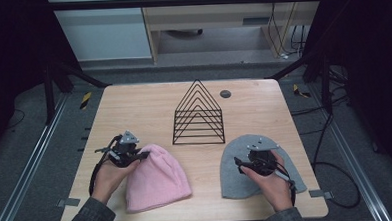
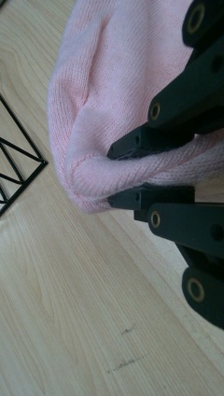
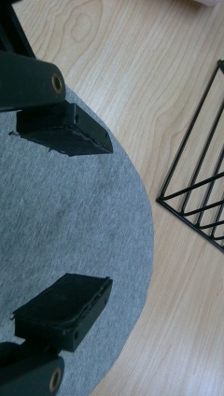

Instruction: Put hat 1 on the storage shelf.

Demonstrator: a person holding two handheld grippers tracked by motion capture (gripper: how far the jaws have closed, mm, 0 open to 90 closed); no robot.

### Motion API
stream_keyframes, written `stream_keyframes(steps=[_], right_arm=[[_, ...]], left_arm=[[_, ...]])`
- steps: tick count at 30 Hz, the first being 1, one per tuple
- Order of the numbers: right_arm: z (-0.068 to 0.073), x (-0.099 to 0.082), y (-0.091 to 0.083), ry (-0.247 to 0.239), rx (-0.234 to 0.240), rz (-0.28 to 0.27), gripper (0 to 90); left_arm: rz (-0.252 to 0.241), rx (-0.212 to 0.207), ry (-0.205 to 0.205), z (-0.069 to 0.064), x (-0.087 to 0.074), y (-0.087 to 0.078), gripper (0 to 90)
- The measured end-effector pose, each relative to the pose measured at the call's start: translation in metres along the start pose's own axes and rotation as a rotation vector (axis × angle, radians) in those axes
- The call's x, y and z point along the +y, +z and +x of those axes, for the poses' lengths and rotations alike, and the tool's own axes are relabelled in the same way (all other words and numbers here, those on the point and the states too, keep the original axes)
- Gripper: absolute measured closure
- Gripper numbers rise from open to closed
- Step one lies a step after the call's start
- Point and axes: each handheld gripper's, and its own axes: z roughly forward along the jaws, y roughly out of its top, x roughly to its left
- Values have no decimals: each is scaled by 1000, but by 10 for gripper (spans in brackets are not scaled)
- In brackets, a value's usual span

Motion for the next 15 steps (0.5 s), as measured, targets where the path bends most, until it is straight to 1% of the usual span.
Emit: stream_keyframes(steps=[9,11,14,15], right_arm=[[1,1,0,7,0,-10,306],[2,1,-1,7,5,-16,311],[5,1,-3,21,18,-26,320],[5,2,-3,12,23,-36,324]], left_arm=[[-54,-5,26,-7,7,-13,778],[-68,-3,38,-9,10,-17,778],[-101,6,66,-14,18,-25,779],[-113,7,73,-15,21,-28,780]])
